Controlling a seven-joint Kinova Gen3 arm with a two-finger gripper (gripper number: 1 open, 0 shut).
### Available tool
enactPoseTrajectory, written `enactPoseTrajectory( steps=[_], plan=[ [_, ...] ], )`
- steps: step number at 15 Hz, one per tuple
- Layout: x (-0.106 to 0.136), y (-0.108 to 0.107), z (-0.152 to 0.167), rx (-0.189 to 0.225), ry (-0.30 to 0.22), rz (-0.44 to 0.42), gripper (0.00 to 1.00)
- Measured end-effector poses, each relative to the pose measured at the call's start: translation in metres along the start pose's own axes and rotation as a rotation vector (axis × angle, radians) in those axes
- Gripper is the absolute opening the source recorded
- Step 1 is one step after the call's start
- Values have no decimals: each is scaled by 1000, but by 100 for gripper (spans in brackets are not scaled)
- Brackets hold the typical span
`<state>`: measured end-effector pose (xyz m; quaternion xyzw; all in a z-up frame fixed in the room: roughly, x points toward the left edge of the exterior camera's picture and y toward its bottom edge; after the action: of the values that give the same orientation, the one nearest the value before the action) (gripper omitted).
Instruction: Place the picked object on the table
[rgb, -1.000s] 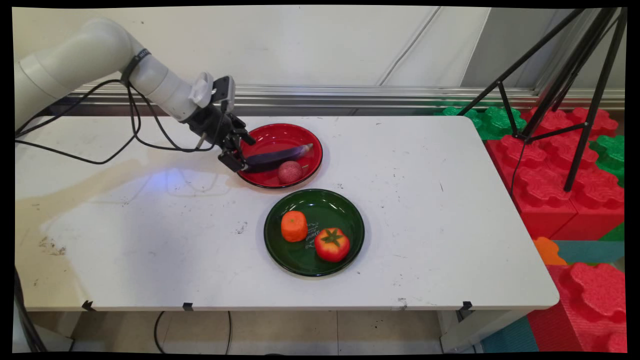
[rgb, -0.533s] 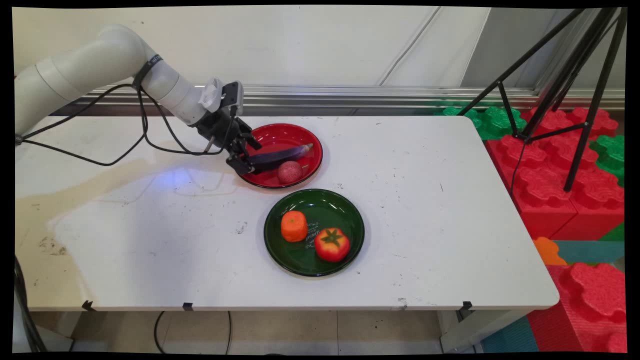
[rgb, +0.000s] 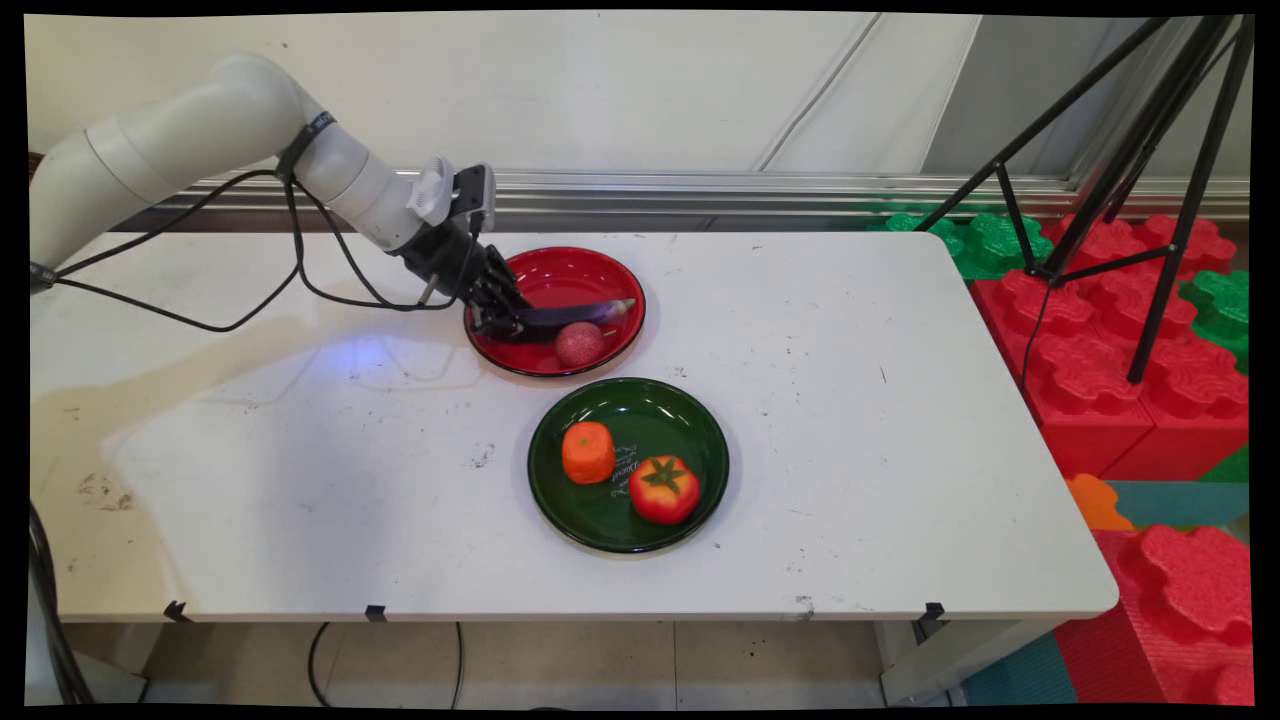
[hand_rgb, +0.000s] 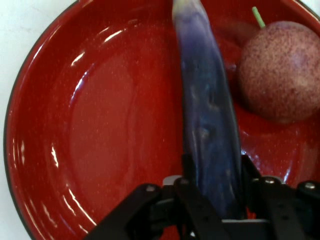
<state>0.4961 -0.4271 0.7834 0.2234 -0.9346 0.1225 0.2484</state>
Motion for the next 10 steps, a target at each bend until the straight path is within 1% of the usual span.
enactPoseTrajectory(
  steps=[6,10],
  plan=[
    [3,0,1,3,11,-28,0],
    [5,-2,-10,16,34,-37,0]
  ],
)
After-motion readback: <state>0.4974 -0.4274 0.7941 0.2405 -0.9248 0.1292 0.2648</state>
